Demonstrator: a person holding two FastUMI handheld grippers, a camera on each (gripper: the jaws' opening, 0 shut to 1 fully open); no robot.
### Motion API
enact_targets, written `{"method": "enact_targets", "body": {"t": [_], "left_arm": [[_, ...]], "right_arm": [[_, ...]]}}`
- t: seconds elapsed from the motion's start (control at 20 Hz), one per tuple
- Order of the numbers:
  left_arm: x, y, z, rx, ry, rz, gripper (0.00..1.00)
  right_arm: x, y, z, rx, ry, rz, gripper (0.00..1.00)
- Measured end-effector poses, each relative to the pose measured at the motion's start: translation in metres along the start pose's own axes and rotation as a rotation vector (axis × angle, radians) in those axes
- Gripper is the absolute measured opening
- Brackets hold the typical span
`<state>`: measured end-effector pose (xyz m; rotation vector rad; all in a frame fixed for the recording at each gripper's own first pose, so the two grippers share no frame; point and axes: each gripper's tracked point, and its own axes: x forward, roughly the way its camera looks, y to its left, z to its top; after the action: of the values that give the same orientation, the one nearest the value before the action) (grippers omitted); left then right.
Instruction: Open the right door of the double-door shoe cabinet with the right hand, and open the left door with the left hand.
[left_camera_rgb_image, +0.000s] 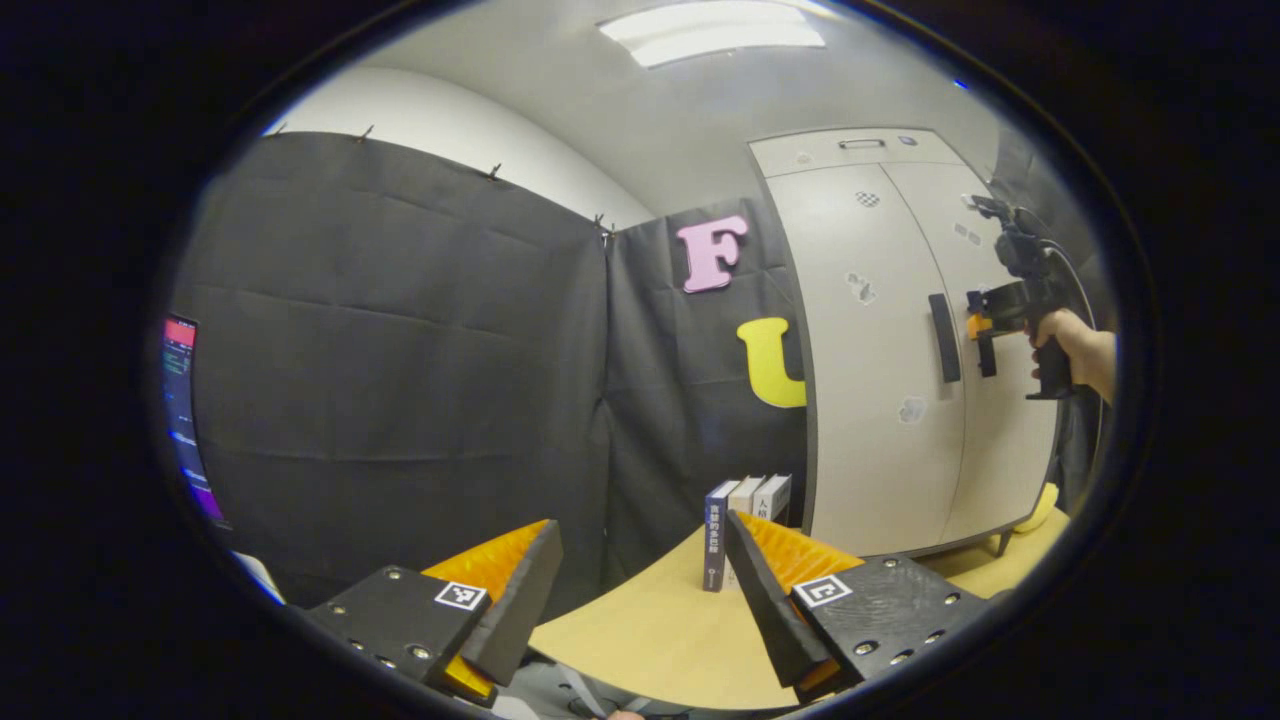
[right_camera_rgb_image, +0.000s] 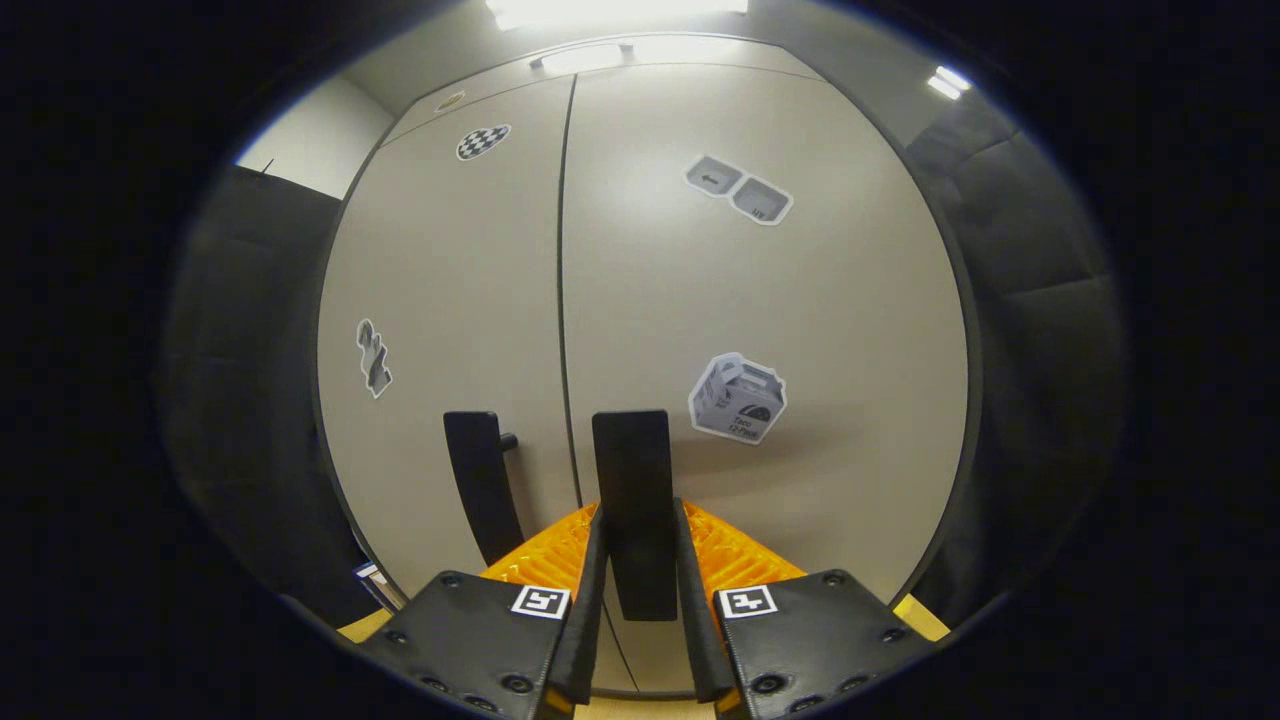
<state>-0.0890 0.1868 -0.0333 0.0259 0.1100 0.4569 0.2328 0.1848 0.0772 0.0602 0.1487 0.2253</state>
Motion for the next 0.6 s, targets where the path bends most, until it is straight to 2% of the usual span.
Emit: {"method": "enact_targets", "body": {"t": [0.05, 0.1, 0.2, 0.25, 0.3, 0.35, 0.6], "left_arm": [[-0.001, 0.0, -0.001, -0.003, 0.003, -0.002, 0.96], [0.0, -0.002, -0.001, -0.004, 0.006, -0.005, 0.96], [0.0, -0.002, 0.0, -0.001, 0.002, -0.008, 0.96], [0.0, -0.003, 0.003, -0.002, -0.004, -0.01, 0.96], [0.0, -0.006, 0.006, -0.007, -0.011, -0.015, 0.96], [0.0, -0.009, 0.007, -0.011, -0.017, -0.022, 0.96], [-0.001, -0.019, 0.011, -0.011, -0.033, -0.051, 0.96]], "right_arm": [[0.0, 0.0, -0.004, -0.019, 0.022, -0.004, 0.29], [0.0, 0.001, -0.001, -0.029, 0.021, -0.008, 0.33], [0.0, 0.0, -0.003, -0.015, 0.051, -0.007, 0.33], [0.0, 0.001, -0.003, 0.005, 0.055, -0.003, 0.23], [0.001, 0.0, -0.004, 0.006, 0.061, 0.005, 0.23], [0.001, 0.001, -0.004, 0.0, 0.059, 0.013, 0.15], [-0.009, 0.0, -0.004, 0.014, 0.085, 0.067, 0.13]]}}
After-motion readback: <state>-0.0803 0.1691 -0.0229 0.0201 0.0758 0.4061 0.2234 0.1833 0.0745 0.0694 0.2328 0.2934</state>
